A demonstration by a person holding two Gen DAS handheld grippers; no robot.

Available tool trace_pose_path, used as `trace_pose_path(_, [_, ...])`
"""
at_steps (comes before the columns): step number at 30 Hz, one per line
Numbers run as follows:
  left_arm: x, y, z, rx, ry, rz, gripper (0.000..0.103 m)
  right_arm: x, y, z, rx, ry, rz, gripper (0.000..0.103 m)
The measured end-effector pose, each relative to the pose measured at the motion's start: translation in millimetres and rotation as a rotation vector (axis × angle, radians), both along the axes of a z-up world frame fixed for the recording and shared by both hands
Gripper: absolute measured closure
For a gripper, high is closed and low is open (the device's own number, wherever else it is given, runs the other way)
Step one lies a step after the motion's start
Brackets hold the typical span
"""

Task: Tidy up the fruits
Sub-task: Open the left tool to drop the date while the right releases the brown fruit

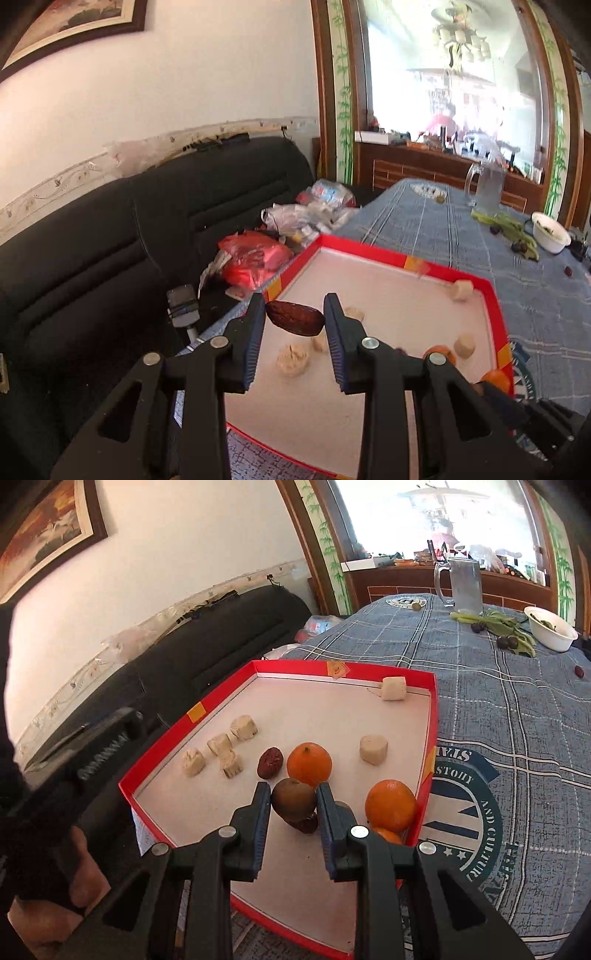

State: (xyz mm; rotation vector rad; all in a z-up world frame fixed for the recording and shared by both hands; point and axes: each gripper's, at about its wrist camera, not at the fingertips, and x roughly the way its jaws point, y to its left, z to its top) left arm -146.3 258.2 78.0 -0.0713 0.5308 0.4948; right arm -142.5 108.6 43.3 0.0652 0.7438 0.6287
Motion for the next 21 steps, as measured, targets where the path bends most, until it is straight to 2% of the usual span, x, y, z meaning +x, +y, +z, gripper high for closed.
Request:
trace_pose_path(13, [17,2,-29,-0.013,0.127,0.013,0.067,6,-6,-8,-0.022,-0.022,-0.045,0.077])
trace_pose_path(17, [13,-2,-26,-0.006,0.119,0.025,0.039,6,-11,-7,-0.003,-0.01,-0.046,0.074])
trace_pose_path(21, [5,-13,-14,0.029,0.086,0.013,0.027,3,-20,-1,0.019,-0.029,-0.054,0.069])
